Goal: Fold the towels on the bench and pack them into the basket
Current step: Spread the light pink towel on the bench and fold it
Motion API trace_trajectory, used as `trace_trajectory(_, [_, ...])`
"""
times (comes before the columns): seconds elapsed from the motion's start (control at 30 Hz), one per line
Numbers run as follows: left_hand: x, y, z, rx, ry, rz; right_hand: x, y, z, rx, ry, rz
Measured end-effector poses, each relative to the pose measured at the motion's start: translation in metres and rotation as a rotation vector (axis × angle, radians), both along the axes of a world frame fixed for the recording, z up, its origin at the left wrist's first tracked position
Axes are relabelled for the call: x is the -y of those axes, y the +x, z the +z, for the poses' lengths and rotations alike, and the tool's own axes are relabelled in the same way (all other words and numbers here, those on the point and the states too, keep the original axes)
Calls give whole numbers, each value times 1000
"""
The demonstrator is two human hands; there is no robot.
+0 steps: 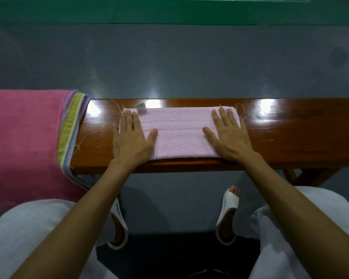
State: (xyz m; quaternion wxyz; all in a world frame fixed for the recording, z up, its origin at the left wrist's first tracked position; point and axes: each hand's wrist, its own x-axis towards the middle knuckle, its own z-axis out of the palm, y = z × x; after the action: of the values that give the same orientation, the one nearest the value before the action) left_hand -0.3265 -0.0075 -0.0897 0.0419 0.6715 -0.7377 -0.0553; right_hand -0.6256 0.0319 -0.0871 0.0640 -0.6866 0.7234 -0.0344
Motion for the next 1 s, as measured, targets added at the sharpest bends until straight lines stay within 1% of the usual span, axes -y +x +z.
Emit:
trace_trajectory(0.07, [-1,0,-1,-8,-8,-3,0,0,2,27,-12,6])
trace_trajectory(0.13, [-2,1,-1,-40,-16,-11,0,2,3,94,-69,-24])
trace_trajectory(0.27, [-9,-2,3,-118,-57,-38,-3,3,12,227,-361,-197])
trace_trajectory(0.3, [-12,-4,4,-130,-89,-47,-4,2,14,246,-395,-259])
trace_trajectory(0.33, [-15,-6,5,-144,-117,-61,-4,1,17,252,-396,-332])
trace_trajectory(0.4, [-20,-12,9,-197,-148,-102,-3,-2,23,202,-338,-469])
trace_trajectory(0.47, [-25,-18,13,-247,-168,-151,-1,-6,24,128,-265,-529])
trace_trajectory(0.53, [-29,-23,14,-272,-174,-196,1,-8,25,122,-224,-539])
trace_trajectory(0.73, [-35,-35,5,-231,-90,-236,8,-16,30,264,-121,-487])
trace_trajectory(0.8, [-37,-40,7,-265,-57,-249,6,-19,37,321,-110,-483])
trace_trajectory(0.87, [-38,-44,14,-358,13,-275,5,-29,48,420,-119,-501])
trace_trajectory(0.97, [-37,-45,34,-606,146,-302,4,-52,64,545,-183,-563])
trace_trajectory(1.0, [-34,-44,42,-690,168,-291,3,-59,69,633,-206,-603])
